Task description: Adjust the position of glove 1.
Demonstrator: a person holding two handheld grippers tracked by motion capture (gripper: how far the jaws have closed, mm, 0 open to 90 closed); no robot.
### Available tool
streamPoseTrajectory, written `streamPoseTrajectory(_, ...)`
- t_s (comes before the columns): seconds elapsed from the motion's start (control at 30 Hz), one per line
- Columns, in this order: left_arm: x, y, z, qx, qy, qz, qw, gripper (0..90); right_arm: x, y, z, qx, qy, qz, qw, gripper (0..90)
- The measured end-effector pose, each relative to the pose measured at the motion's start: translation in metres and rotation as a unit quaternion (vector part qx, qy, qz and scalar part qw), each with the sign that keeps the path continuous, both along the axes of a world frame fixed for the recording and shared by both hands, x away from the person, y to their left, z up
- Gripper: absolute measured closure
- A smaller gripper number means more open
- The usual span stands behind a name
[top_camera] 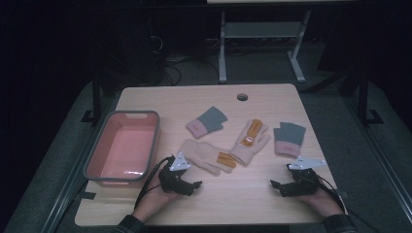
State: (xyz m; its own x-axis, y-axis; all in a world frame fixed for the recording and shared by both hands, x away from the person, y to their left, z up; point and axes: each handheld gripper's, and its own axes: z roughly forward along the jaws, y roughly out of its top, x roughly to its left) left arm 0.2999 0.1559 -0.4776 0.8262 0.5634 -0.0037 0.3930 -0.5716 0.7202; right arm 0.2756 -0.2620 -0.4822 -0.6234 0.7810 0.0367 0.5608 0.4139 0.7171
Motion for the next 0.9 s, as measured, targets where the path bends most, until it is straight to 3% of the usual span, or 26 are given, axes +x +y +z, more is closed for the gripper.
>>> streamPoseTrajectory(0.23,-0.002,0.001,0.0,0.0,0.0,0.004,1.0,12.6,0.001,0.0,0.0,0.0,0.0,0.002,1.0,10.1)
streamPoseTrajectory(0.37,-0.004,0.002,0.006,0.02,0.016,0.008,0.9996,15.6,0.001,0.0,0.0,0.0,0.0,0.004,1.0,10.1)
streamPoseTrajectory(0.57,-0.002,0.002,0.023,-0.005,0.016,0.014,0.9998,32.9,0.001,0.001,0.0,0.001,0.001,0.002,1.0,10.2)
streamPoseTrajectory(0.73,0.001,0.002,0.028,-0.009,0.026,0.023,0.9993,54.2,0.001,0.001,0.0,0.001,0.0,0.003,1.0,10.2)
streamPoseTrajectory(0.77,0.002,0.001,0.029,-0.008,0.027,0.025,0.9993,54.2,0.001,0.0,0.0,0.001,0.0,0.003,1.0,10.2)
streamPoseTrajectory(0.8,0.005,-0.001,0.031,-0.006,0.026,0.028,0.9992,65.2,0.001,0.0,0.0,0.0,0.0,0.003,1.0,10.3)
streamPoseTrajectory(0.9,0.01,-0.004,0.032,-0.006,0.025,0.031,0.9992,80.9,0.001,0.0,0.0,-0.001,-0.001,0.004,1.0,10.2)
